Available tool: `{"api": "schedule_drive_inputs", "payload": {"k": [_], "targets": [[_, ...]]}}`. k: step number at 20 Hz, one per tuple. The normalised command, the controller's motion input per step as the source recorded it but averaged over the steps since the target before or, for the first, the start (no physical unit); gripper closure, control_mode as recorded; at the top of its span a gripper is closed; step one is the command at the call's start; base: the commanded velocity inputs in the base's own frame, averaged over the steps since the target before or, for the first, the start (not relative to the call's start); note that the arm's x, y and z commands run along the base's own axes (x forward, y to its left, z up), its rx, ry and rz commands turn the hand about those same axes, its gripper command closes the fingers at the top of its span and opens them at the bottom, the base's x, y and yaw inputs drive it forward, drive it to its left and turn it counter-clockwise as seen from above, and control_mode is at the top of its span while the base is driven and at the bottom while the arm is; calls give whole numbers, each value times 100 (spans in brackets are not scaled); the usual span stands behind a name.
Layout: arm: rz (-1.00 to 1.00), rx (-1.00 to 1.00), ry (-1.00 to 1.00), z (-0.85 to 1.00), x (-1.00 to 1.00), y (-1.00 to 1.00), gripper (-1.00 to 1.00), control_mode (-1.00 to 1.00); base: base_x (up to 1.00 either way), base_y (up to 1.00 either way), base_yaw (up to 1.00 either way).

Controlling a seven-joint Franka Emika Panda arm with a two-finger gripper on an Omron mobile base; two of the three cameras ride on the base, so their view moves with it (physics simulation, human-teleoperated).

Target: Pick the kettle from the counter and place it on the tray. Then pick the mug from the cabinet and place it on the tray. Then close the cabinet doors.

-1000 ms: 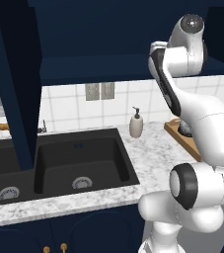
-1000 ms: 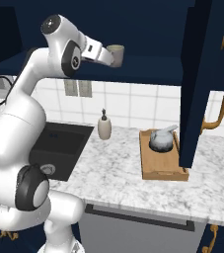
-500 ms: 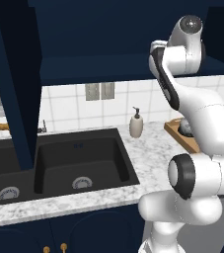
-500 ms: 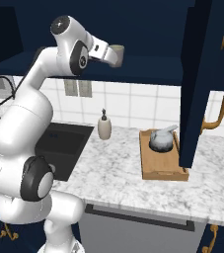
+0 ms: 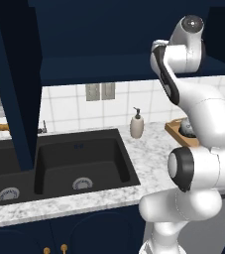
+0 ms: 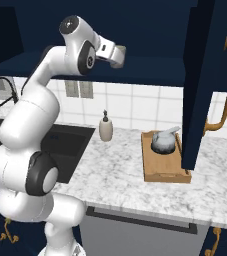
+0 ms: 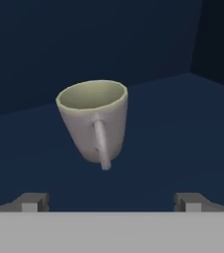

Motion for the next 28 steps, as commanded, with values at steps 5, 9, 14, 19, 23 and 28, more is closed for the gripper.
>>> {"api": "schedule_drive_inputs", "payload": {"k": [5, 9, 14, 19, 23, 28], "targets": [[1, 0, 0, -3, 13, 0, -100, -100, 0, 0, 0], [0, 0, 0, -9, 24, 0, -100, -100, 0, 0, 0], [0, 0, 0, -6, 25, 0, -100, -100, 0, 0, 0], [1, 0, 0, 0, 26, -2, -100, -100, 0, 0, 0], [1, 0, 0, 0, 21, -9, -100, -100, 0, 0, 0], [0, 0, 0, -3, 16, -8, -100, -100, 0, 0, 0]]}}
